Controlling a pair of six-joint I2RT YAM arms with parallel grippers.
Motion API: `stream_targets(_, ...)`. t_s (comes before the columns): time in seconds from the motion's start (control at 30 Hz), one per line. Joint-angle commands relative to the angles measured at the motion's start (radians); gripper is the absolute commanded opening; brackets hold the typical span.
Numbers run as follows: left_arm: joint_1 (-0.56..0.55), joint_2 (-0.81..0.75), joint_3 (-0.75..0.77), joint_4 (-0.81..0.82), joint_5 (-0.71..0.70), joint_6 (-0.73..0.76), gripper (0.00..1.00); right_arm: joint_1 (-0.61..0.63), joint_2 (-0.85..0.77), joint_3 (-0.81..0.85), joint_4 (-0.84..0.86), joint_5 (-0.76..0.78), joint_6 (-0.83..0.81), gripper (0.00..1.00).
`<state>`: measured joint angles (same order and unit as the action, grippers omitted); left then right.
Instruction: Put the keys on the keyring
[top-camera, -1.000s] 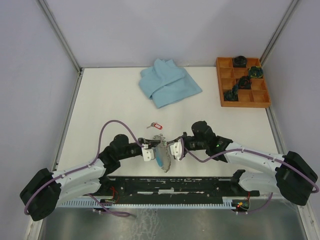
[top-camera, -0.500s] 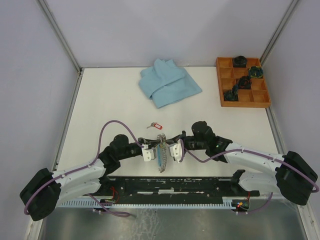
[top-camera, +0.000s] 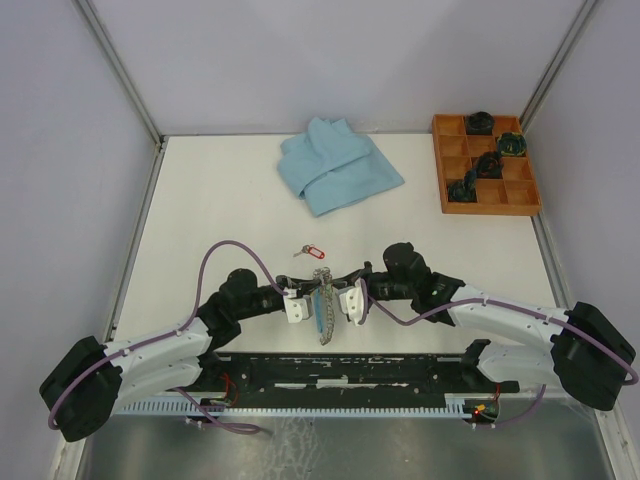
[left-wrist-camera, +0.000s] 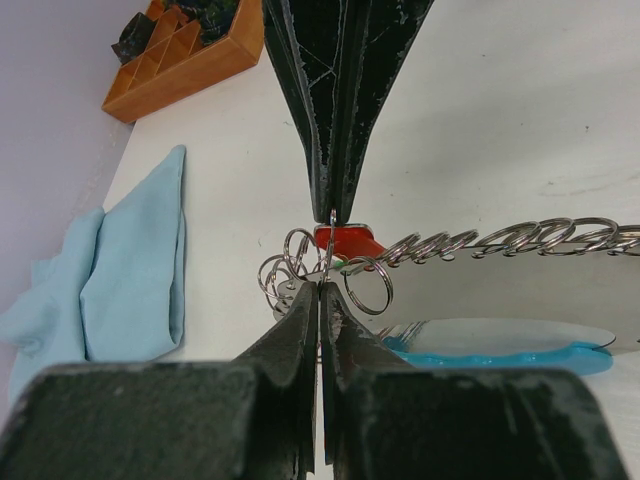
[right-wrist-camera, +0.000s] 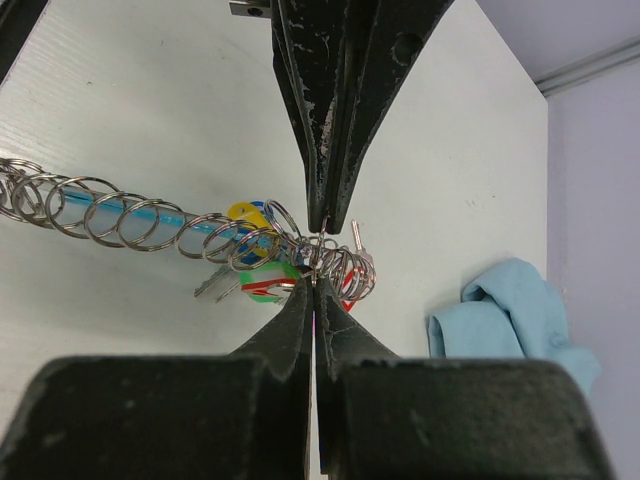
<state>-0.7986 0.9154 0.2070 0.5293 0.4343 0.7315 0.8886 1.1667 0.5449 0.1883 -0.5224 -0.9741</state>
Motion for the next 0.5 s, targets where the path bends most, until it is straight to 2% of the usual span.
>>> stream_targets(0.0,-0.004,-0.007,0.009,0.087,-0.006,0.026,0.03,0.006,-0.025,-0.007,0.054,-0.004,0.005,0.01)
stream_targets(0.47,-0.004,-0.003,0.011,0.087,-0.007,0.021,0.03,0.006,-0.033,-0.010,0.057,-0.011,0.027,0.01)
